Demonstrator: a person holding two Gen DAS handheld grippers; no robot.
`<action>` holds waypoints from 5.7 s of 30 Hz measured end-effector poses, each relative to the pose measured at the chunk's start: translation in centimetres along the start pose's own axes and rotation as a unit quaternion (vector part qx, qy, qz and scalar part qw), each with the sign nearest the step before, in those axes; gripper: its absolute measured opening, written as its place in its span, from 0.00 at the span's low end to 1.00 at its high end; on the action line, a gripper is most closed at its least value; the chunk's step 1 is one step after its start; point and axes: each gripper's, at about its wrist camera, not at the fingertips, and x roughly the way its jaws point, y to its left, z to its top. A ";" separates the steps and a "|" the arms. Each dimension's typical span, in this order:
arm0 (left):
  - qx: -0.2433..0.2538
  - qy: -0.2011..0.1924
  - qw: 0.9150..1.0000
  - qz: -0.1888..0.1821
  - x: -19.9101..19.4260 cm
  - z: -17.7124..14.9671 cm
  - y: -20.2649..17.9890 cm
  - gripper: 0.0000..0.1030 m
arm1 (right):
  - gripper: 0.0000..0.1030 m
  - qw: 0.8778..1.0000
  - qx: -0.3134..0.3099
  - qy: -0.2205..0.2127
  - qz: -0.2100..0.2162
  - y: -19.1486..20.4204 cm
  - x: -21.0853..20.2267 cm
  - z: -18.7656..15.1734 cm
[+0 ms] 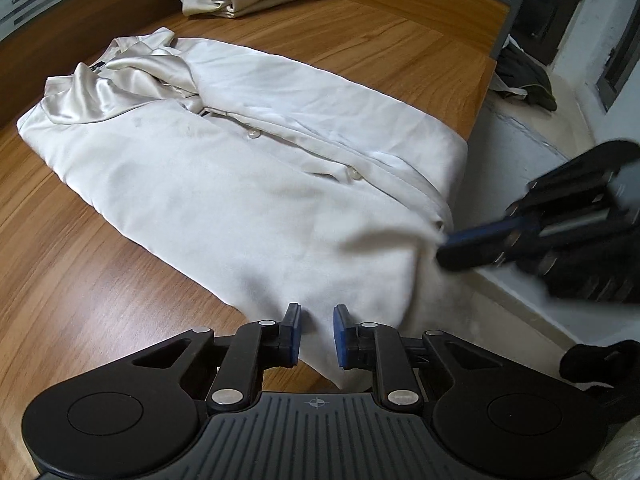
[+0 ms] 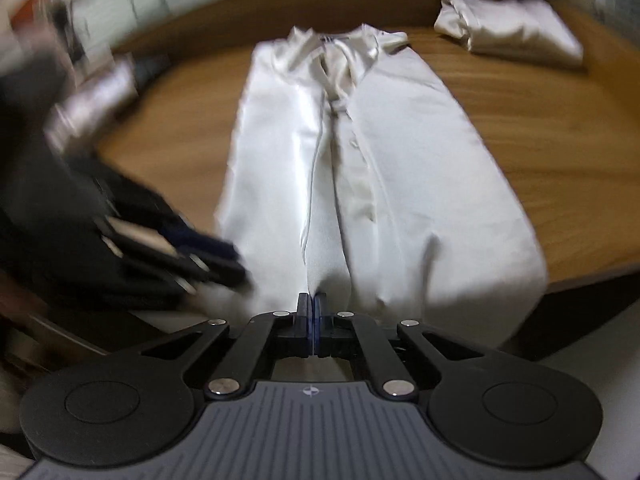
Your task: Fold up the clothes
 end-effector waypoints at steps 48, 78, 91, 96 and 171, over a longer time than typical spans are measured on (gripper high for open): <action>-0.037 -0.096 0.994 0.046 8.5 -10.0 -5.1 0.35 | 0.59 0.955 -0.228 -0.019 0.188 -20.7 8.9 -6.0; -0.283 -0.206 0.936 -0.037 -5.9 1.4 2.6 0.05 | 0.03 0.925 0.066 0.024 0.373 -20.2 -1.1 13.5; -0.347 -0.148 0.925 -0.040 -0.1 3.9 12.9 0.06 | 0.06 0.952 0.154 0.037 0.260 -21.2 8.9 20.4; -0.361 -0.092 0.926 -0.059 2.0 4.3 15.4 0.20 | 0.28 0.957 0.166 0.095 0.216 -21.6 12.2 21.8; -0.278 -0.084 0.957 -0.017 -3.3 6.9 16.3 0.45 | 0.43 0.952 -0.097 0.185 0.226 -8.8 12.4 25.4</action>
